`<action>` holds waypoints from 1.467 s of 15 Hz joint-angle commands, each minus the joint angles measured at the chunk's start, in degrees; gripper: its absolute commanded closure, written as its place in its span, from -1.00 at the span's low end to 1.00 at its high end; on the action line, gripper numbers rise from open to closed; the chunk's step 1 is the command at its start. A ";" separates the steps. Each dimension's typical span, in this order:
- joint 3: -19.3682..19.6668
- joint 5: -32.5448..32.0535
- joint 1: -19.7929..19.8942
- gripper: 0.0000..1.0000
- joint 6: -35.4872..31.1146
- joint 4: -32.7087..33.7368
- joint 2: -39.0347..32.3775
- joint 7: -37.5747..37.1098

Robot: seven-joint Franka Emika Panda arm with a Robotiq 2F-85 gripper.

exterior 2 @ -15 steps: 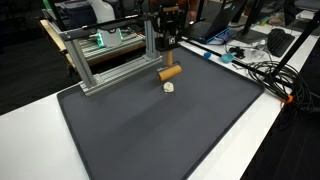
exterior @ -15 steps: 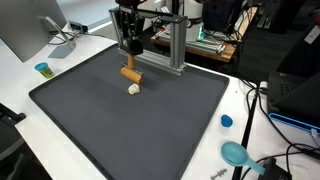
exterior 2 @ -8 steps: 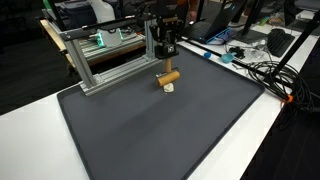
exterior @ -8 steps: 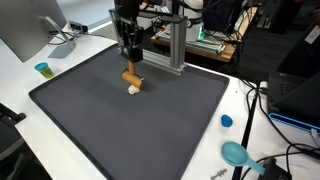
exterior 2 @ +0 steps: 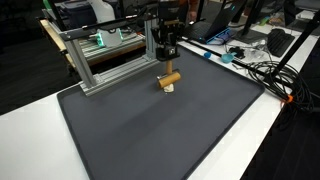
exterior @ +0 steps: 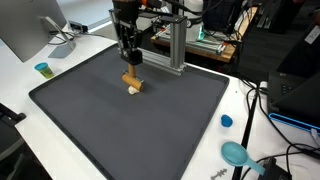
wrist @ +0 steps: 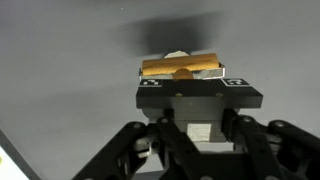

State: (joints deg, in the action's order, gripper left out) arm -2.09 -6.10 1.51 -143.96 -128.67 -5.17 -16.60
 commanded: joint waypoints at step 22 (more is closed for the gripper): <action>3.41 -1.44 -2.52 0.57 1.50 3.48 -6.32 -3.80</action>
State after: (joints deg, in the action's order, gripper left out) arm 0.12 -6.49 -0.20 -142.80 -126.40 -8.75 -18.70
